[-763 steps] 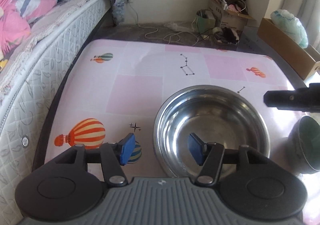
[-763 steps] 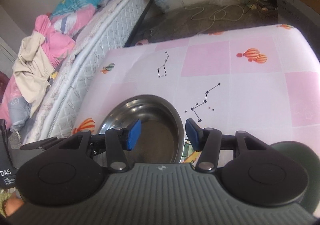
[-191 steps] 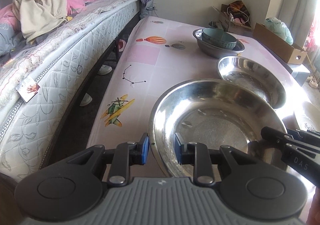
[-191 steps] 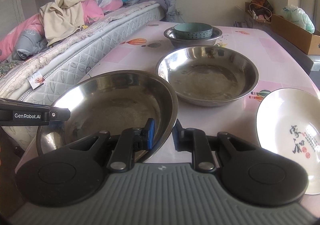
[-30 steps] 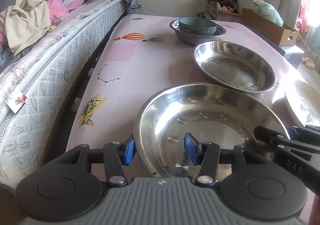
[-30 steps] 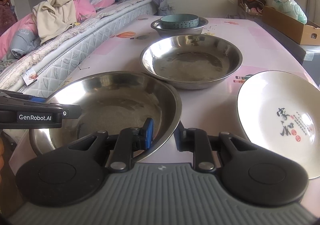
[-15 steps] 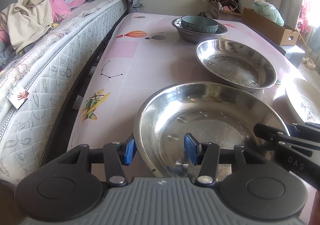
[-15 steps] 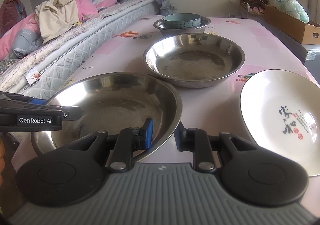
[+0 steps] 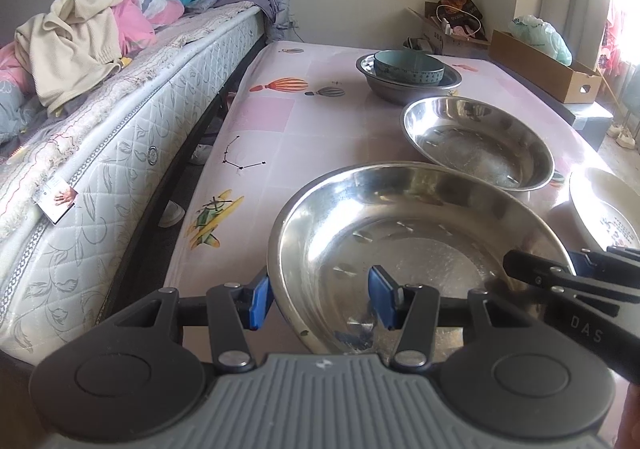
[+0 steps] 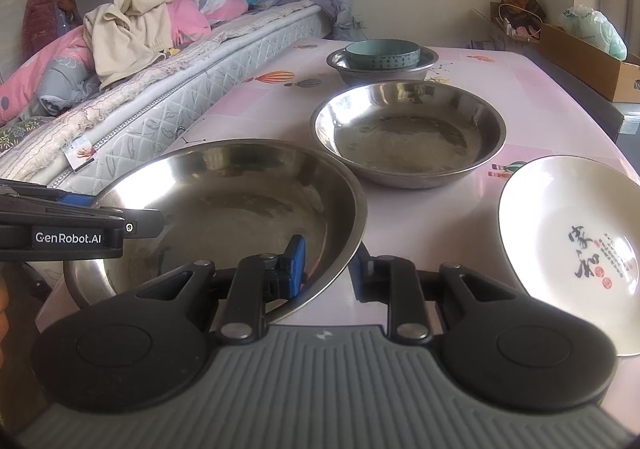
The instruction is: Organize plates and bowls
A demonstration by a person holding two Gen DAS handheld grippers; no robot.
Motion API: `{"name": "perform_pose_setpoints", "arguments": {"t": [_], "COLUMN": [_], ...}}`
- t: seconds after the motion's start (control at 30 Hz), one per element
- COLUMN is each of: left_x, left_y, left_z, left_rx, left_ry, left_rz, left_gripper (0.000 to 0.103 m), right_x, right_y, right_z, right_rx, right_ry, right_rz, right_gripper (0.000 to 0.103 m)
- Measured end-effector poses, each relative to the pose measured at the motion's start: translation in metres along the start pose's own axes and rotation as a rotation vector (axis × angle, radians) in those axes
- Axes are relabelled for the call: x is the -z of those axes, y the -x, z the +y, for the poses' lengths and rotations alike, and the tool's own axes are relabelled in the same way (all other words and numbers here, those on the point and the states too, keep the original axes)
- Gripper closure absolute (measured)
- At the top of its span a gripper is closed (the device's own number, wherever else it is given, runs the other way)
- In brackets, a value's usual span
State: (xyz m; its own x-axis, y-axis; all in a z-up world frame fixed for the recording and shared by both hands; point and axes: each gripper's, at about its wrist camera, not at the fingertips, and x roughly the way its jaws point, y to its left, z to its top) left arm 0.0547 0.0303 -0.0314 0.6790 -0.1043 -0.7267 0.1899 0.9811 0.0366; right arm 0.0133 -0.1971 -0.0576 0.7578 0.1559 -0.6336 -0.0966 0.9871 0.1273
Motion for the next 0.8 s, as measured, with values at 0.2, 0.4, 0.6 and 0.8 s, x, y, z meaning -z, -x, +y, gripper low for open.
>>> {"name": "perform_pose_setpoints", "arguments": {"t": [0.2, 0.4, 0.6, 0.8], "left_x": [-0.003, -0.009, -0.017, -0.027], "left_y": [0.007, 0.011, 0.011, 0.009], "left_z": [-0.002, -0.008, -0.018, -0.035], "left_rx": [-0.001, 0.01, 0.036, 0.061], "left_ry": [-0.005, -0.018, -0.04, -0.076], "left_rz": [-0.019, -0.039, -0.056, -0.072], "left_gripper": [0.052, 0.052, 0.052, 0.052], "right_x": [-0.002, -0.005, -0.01, -0.013], "right_y": [0.008, 0.017, 0.025, 0.032], "right_z": [0.002, -0.002, -0.011, -0.026], "right_rx": [-0.002, 0.005, 0.026, 0.053], "right_ry": [-0.001, -0.011, -0.028, -0.06], "right_rz": [-0.021, -0.045, -0.067, -0.087], "right_gripper": [0.08, 0.08, 0.08, 0.08]}}
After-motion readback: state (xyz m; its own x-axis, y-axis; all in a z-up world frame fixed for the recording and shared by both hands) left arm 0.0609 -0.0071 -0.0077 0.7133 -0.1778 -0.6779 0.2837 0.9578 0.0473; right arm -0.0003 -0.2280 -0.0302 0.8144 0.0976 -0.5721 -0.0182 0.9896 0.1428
